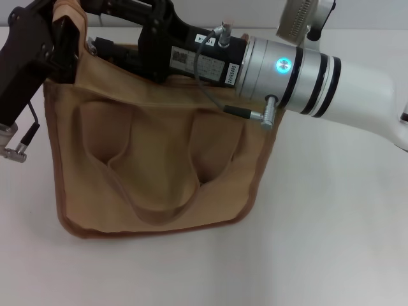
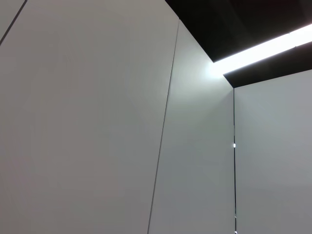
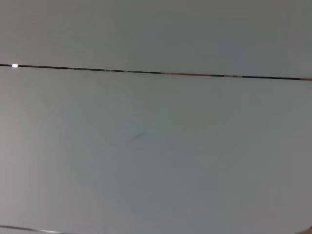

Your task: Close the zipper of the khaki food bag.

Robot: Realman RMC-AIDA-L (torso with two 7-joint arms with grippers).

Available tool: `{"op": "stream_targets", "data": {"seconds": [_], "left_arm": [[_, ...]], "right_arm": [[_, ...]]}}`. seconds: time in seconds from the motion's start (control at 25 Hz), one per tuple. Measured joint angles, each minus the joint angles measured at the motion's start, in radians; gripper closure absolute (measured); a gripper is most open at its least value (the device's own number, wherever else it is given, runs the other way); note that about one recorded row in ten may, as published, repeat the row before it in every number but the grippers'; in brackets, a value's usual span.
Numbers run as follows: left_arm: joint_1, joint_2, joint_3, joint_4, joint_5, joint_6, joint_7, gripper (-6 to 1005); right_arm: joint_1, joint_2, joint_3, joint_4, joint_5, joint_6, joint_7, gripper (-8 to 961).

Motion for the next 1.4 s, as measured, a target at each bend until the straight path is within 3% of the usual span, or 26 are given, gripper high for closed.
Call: {"op": "stream_targets", "data": {"seconds": [0.48,0.8,1.0,1.4], "left_arm": [[-0.001,0.0,0.0,-0.003,-0.002,-0.002,0.01,977],[-0.002,0.0,0.0,-0.003,0.002,-0.003,0.01,977],[0.002,0.0,0.0,-0.004,0.002,-0.003,0.01,977],[0.003,0.0,0.0,-0.005,0.002,-0.004,0.01,977]], "right_arm": [[0.001,0.0,-0.004,0.002,0.0,-0.003,0.0,201],[0.041,0.0,-0.036,0.006,-0.01,0.027,0.0,324],[0.049,0.0,-0.043,0.007,-0.007,0.027,0.002,553],[0.047,0.0,-0.044,0.024,-0.005,0.029,0.005,768]]}}
